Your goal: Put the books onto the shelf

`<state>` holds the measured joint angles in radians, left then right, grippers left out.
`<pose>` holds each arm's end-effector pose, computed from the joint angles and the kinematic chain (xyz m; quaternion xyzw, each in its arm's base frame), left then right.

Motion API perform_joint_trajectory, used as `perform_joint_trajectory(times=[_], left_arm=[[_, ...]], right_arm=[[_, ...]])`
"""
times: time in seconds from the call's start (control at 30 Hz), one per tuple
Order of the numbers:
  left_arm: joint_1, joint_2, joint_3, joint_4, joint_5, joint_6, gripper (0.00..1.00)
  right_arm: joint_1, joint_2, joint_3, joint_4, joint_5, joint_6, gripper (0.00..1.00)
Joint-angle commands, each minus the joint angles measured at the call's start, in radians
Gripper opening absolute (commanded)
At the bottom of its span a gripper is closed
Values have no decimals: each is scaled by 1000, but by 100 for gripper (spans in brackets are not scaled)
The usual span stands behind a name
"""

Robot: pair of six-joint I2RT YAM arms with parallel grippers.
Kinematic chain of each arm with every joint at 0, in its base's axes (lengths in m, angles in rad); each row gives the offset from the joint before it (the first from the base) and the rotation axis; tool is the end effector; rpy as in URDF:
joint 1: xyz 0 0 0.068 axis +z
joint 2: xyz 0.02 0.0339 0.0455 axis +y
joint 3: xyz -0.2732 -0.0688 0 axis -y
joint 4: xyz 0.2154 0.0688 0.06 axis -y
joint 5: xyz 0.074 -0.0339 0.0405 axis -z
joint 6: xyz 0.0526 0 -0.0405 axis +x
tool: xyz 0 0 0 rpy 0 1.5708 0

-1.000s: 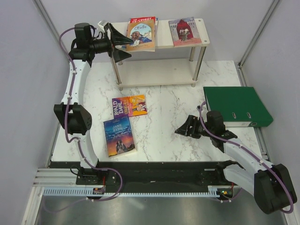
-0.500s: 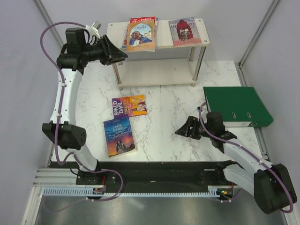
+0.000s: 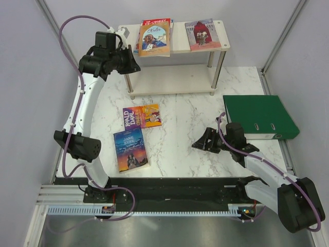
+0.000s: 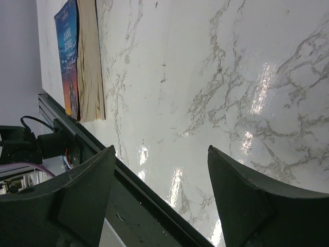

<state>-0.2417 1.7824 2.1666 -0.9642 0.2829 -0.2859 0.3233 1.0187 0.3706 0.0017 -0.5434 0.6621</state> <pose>0.3448 -0.1001 0.4487 0.0478 0.8723 -0.2425 0.4220 0.1617 0.0829 0.1922 0.0274 0.8701 0.4148 0.2648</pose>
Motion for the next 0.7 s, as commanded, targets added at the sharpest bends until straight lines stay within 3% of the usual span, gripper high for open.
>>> perform_joint_trajectory(times=[0.0, 0.67], left_arm=[[-11, 40, 123, -15, -146, 60, 2], [-50, 181, 326, 2, -208, 56, 2]], right_arm=[[3, 9, -4, 37, 5, -1, 79], [3, 12, -9, 41, 3, -1, 80]])
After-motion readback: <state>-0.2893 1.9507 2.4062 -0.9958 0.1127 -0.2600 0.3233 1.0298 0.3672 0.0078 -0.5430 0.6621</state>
